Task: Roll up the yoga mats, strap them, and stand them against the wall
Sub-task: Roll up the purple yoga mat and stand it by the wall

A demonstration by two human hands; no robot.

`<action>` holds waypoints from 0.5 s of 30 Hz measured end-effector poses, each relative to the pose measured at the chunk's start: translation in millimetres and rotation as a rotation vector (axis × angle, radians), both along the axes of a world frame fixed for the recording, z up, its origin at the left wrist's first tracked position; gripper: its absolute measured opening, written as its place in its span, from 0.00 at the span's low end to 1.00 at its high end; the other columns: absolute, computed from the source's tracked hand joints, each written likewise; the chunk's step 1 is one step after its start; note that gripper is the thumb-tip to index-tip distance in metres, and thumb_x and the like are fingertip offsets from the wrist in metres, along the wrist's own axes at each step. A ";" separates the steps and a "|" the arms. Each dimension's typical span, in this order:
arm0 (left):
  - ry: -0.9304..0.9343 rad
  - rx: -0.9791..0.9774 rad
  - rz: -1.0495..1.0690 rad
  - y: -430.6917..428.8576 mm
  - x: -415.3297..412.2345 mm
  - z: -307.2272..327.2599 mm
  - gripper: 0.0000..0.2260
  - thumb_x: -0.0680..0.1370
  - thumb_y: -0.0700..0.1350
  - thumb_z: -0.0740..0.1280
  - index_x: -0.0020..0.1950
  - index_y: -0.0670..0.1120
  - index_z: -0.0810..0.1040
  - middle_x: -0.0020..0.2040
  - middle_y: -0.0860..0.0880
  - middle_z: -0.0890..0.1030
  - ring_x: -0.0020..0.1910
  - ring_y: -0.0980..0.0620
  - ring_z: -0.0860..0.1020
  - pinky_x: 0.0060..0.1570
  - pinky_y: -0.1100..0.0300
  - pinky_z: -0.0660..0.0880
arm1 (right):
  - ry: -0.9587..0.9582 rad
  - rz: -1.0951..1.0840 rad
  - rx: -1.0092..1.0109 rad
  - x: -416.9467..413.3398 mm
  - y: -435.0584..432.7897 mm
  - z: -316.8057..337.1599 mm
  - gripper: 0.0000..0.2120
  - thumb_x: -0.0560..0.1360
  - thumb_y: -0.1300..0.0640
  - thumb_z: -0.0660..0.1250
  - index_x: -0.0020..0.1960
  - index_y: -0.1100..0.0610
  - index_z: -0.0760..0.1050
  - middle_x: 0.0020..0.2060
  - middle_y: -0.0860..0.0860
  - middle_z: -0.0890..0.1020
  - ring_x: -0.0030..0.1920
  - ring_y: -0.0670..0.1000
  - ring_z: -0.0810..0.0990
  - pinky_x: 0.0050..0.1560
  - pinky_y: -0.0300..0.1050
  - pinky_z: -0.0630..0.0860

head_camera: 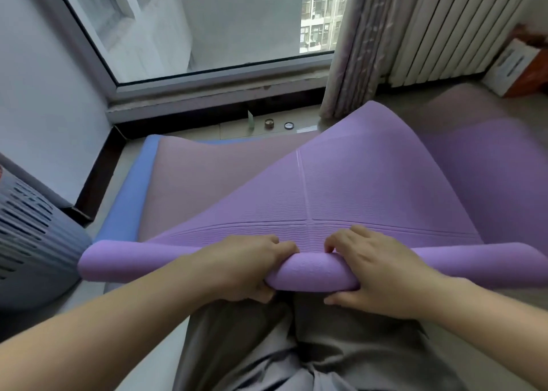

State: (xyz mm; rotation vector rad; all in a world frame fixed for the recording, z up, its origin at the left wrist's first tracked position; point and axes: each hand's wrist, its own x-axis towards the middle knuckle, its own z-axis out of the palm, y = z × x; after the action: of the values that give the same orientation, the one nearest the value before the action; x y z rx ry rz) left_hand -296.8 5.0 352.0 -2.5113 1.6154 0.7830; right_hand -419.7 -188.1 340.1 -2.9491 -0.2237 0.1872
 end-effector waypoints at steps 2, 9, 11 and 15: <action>0.022 0.029 -0.031 -0.3 0.7 0.3 0.26 0.71 0.47 0.69 0.66 0.57 0.64 0.58 0.53 0.72 0.54 0.47 0.74 0.51 0.50 0.73 | -0.116 -0.036 -0.003 -5.7 4.8 -7.6 0.28 0.60 0.28 0.60 0.50 0.48 0.68 0.42 0.43 0.77 0.42 0.48 0.75 0.40 0.43 0.75; 0.107 0.057 -0.081 -2.9 11.4 -11.5 0.25 0.72 0.52 0.70 0.67 0.57 0.65 0.55 0.54 0.68 0.55 0.49 0.66 0.60 0.48 0.67 | -0.230 -0.168 -0.059 -11.5 14.9 -18.1 0.28 0.56 0.27 0.60 0.44 0.48 0.71 0.36 0.44 0.76 0.37 0.49 0.74 0.33 0.42 0.73; 0.131 0.070 -0.040 -1.8 13.8 -10.8 0.24 0.72 0.56 0.70 0.66 0.59 0.66 0.54 0.54 0.65 0.55 0.50 0.63 0.61 0.50 0.66 | -0.218 -0.178 -0.064 -9.8 13.6 -18.4 0.29 0.56 0.25 0.59 0.42 0.48 0.70 0.36 0.43 0.74 0.37 0.49 0.74 0.32 0.41 0.70; 0.029 -0.085 0.015 0.0 8.0 -6.3 0.26 0.71 0.64 0.68 0.67 0.59 0.68 0.55 0.53 0.67 0.57 0.51 0.67 0.59 0.53 0.69 | -0.038 -0.164 0.002 1.4 2.6 -13.0 0.30 0.58 0.24 0.61 0.46 0.47 0.67 0.43 0.43 0.70 0.46 0.49 0.72 0.43 0.43 0.63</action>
State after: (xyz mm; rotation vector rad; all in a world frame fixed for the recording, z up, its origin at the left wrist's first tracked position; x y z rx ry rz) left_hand -288.7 4.9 345.7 -2.5841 1.6760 0.7719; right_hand -418.3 -185.5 327.0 -2.9531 0.0130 0.1079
